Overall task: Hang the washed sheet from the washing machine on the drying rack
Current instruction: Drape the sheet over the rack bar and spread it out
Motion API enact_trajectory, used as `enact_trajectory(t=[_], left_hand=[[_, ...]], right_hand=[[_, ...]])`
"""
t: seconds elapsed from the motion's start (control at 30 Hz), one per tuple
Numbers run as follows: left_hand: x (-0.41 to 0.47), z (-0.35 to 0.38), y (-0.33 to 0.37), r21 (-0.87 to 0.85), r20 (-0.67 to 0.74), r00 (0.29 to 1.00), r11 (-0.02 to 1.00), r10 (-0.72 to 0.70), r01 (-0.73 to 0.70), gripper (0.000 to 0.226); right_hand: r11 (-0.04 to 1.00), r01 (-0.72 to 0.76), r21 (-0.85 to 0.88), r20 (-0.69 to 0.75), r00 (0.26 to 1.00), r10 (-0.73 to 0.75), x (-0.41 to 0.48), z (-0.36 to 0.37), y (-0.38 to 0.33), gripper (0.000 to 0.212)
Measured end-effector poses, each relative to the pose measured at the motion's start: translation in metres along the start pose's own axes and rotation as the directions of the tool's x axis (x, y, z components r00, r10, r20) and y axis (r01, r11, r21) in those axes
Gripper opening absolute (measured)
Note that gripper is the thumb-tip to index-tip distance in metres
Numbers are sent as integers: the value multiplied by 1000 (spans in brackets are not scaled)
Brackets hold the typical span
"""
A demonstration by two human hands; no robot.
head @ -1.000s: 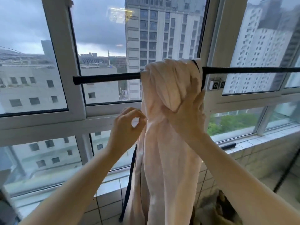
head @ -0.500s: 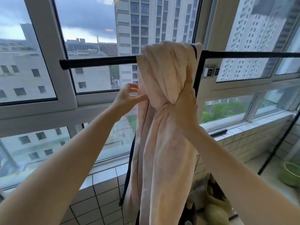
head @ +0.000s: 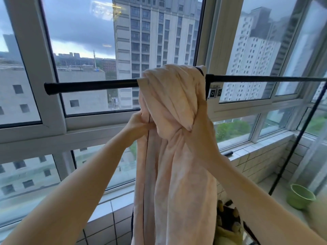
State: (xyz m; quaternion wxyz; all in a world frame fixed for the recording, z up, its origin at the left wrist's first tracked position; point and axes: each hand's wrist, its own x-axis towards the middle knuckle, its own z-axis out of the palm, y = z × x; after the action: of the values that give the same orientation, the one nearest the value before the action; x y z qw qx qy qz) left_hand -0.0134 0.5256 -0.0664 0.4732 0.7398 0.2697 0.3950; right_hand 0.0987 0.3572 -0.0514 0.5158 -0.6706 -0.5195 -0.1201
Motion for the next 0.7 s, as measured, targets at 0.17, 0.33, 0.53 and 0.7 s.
enact_trajectory(t=[0.17,0.33,0.53,0.7], left_hand=[[0,-22,-14,147,10,1000,989,12,-13,26],[-12,-38,-36,272,19,998,961,52,-55,19],[-40,-34,-58,327,28,999,944,42,-49,27],[-57,-26,-60,266,24,996,960,89,-93,16]], right_hand=[[994,105,5,-222,970,-101,15,-11,-35,58],[943,119,-312,-302,928,-217,55,-6,-48,25],[943,73,-325,-286,943,-171,44,21,-57,48],[980,-22,-198,-366,929,-53,2,48,-50,84]])
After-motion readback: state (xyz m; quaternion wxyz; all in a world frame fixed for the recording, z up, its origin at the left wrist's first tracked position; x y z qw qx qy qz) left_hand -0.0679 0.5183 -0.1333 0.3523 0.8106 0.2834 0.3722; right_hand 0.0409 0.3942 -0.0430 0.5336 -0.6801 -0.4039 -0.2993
